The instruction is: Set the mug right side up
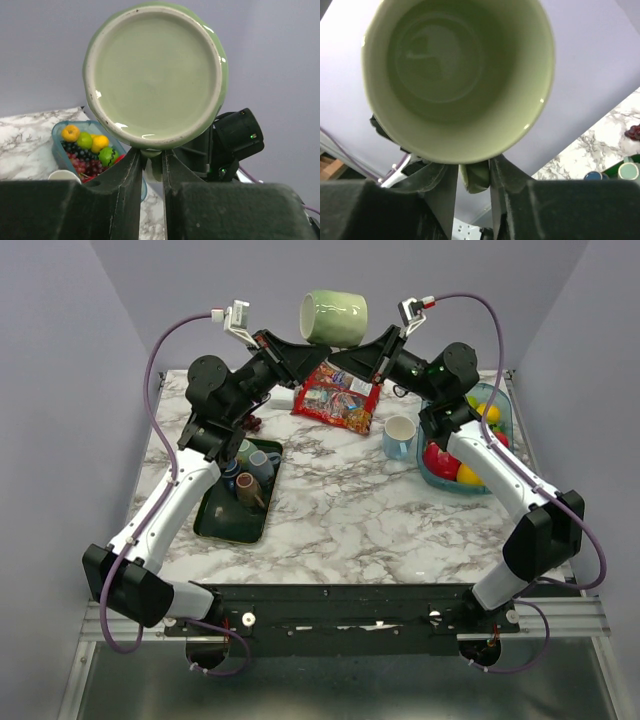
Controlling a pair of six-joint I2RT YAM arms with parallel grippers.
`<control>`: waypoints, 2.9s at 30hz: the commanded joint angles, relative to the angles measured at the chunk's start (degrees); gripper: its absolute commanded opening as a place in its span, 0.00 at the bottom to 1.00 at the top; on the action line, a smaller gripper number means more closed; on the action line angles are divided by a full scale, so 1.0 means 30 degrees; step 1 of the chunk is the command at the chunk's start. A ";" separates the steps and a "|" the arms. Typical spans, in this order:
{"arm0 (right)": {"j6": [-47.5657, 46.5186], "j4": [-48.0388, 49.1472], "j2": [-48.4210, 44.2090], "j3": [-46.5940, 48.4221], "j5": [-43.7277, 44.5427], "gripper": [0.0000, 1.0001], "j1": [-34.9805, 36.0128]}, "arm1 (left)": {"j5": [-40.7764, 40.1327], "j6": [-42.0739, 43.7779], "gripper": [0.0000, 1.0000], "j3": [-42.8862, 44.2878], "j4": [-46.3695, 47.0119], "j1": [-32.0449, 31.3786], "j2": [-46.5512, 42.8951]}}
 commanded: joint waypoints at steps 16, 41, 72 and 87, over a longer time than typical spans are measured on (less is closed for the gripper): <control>-0.4821 -0.6663 -0.1809 -0.0212 0.3129 0.01 0.0233 | -0.1965 0.3363 0.85 -0.1968 -0.1813 -0.0375 -0.1447; -1.3710 -2.3311 0.2346 0.1514 2.0795 0.01 0.2928 | -1.1518 0.9521 0.99 -0.4433 -1.0899 -0.0141 -0.3354; -1.4589 -2.3519 0.9205 0.3716 2.2236 0.26 0.3046 | -1.2573 0.8262 0.99 -0.5429 -1.4384 0.0445 -0.3470; -1.4268 -2.4072 0.6717 0.4476 2.1093 0.72 0.2987 | -1.4506 0.7033 0.99 -0.5956 -1.8069 0.0503 -0.4261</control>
